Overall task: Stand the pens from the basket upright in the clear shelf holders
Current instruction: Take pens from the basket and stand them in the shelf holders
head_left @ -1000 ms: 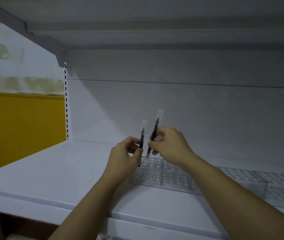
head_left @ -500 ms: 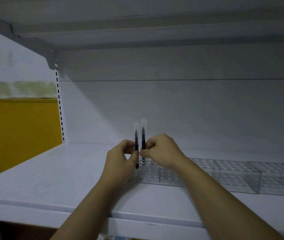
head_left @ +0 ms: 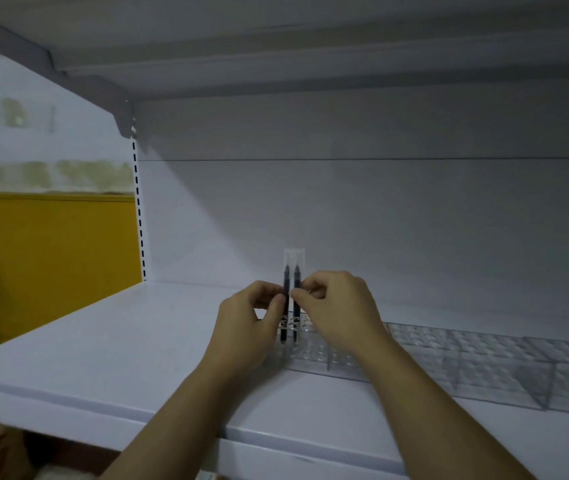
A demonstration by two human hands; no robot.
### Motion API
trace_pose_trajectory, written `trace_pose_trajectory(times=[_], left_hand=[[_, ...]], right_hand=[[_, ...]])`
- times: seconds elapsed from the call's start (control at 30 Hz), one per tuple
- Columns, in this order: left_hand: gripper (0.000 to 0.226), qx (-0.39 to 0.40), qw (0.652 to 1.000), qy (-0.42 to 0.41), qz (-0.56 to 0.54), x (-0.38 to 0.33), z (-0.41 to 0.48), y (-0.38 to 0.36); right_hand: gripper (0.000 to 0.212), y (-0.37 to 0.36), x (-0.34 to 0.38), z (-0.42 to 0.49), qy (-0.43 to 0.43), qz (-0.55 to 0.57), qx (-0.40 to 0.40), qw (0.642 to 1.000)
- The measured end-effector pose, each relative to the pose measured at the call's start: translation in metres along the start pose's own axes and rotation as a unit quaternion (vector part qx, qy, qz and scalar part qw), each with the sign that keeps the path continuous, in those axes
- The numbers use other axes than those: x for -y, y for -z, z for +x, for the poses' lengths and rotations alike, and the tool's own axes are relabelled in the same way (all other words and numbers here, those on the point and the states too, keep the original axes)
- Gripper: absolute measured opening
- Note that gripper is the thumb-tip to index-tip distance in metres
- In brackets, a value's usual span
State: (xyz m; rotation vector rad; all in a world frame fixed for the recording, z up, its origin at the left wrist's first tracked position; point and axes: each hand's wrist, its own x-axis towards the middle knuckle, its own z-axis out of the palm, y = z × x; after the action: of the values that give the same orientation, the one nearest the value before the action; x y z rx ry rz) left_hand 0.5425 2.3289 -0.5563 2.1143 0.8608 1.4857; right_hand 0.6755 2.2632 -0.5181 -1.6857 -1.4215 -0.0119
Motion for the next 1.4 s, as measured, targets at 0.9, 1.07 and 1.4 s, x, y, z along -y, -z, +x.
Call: trace_pose_trajectory(times=[0.9,1.07,1.4], left_hand=[[0.019,-0.029,0.996,0.08,0.013,-0.015,-0.01,0.017],[0.031,-0.029,0.988,-0.009,0.151,-0.046,-0.053,0.038],[0.031,0.092,0.957,-0.169,0.216,-0.136,-0.176,0.029]], right_hand=[[0.047,0.021,0.027,-0.018,0.004,-0.126,0.002,0.992],[0.057,0.053,0.04,-0.053,0.019,-0.19,-0.036,0.981],[0.049,0.114,-0.014,-0.225,0.035,-0.218,0.0,0.975]])
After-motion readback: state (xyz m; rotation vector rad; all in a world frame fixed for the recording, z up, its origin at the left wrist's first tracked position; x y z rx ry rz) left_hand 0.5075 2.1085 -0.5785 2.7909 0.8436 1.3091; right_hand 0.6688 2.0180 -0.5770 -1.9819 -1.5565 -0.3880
